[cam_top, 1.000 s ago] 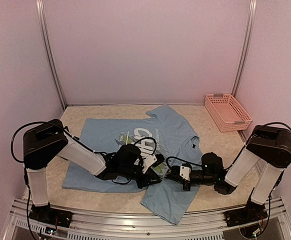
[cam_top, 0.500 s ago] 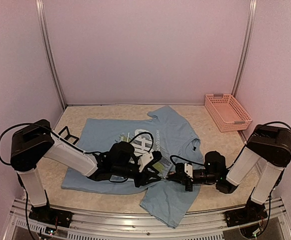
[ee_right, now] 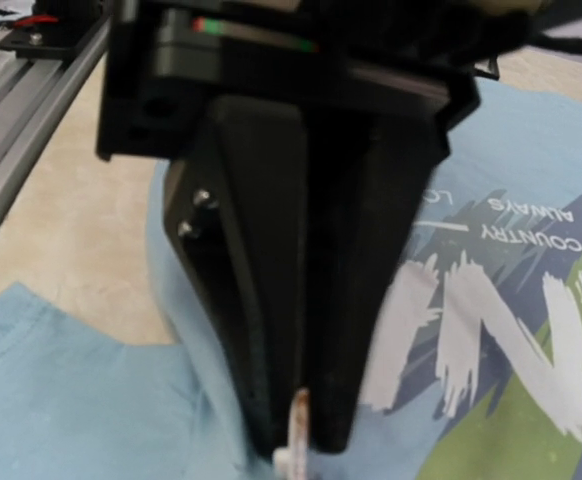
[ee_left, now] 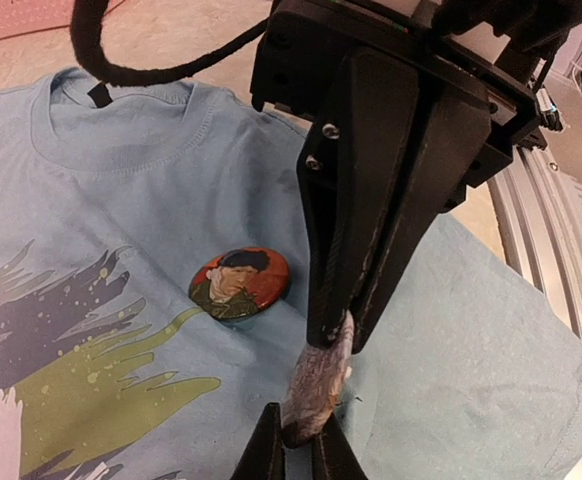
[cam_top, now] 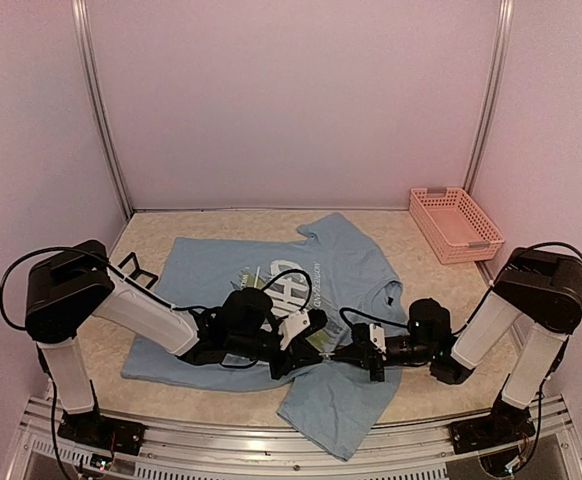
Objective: Pin the brooch onto the clothing
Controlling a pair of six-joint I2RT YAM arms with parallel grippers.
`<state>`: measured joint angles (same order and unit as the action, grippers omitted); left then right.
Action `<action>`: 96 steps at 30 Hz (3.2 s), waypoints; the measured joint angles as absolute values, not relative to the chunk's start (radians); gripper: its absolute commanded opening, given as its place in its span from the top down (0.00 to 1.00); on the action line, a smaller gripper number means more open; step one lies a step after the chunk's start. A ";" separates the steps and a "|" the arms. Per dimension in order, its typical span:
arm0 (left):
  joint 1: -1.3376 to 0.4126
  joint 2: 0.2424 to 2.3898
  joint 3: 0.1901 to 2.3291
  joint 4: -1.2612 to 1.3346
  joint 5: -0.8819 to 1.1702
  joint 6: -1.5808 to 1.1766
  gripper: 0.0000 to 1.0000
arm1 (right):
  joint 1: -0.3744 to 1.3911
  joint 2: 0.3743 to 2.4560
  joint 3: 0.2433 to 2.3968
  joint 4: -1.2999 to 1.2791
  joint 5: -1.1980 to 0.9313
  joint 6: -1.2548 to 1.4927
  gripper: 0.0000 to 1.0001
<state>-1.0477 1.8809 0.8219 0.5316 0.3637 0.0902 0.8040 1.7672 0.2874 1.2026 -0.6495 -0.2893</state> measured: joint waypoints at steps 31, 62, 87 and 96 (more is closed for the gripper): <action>-1.062 1.834 0.824 0.463 0.407 0.077 1.00 | 0.796 1.851 0.284 1.143 -0.436 -0.281 0.64; -1.062 1.825 0.824 0.456 0.392 0.077 1.00 | 0.844 1.808 0.327 1.222 -0.606 -0.171 0.60; -1.061 1.825 0.825 0.453 0.350 0.084 1.00 | 0.796 1.839 0.347 1.228 -0.637 0.066 0.80; -1.061 1.825 0.827 0.433 0.332 0.096 1.00 | 0.784 1.848 0.384 1.169 -0.666 0.103 0.76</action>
<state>-1.0607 1.8252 0.8272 0.4328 0.3321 0.0963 0.7841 1.8477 0.3843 1.1690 -0.6662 0.1032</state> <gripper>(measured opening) 0.009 0.242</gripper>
